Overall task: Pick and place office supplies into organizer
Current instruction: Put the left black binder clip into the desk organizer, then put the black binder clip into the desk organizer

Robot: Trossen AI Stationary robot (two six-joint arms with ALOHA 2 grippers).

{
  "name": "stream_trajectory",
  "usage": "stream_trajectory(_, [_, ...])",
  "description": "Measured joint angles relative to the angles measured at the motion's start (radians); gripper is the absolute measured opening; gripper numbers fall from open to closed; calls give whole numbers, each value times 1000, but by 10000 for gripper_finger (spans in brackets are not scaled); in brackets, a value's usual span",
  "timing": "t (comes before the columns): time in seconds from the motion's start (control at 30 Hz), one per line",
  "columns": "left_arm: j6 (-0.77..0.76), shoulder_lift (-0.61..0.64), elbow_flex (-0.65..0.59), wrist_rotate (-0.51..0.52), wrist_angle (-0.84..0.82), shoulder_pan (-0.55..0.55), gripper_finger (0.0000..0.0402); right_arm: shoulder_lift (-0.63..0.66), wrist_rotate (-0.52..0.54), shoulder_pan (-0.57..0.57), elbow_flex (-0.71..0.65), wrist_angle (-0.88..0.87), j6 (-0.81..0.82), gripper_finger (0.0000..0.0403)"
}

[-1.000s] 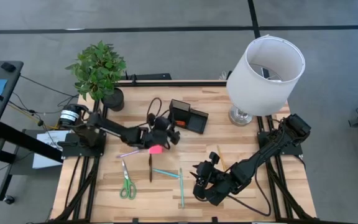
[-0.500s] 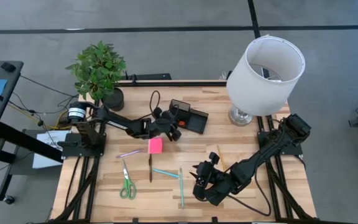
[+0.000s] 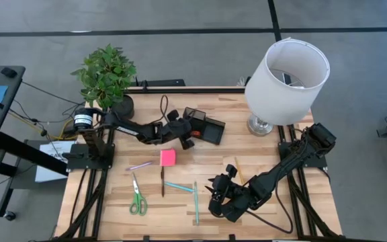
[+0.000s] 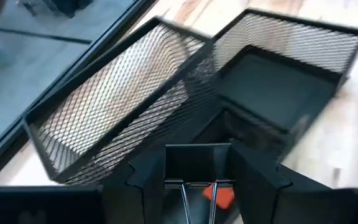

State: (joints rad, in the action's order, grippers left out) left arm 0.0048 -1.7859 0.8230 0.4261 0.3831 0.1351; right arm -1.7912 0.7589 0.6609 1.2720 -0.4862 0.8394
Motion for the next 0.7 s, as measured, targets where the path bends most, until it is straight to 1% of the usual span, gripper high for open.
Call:
stream_trajectory(0.23, [-4,0,0,-3,-63,29,165,0,0,0,0,0,0,125])
stream_trajectory(0.53, [-9,0,0,-2,-48,36,190,0,0,0,0,0,0,125])
stream_trajectory(0.7, [-52,1,0,-6,-35,17,206,0,0,0,0,0,0,125])
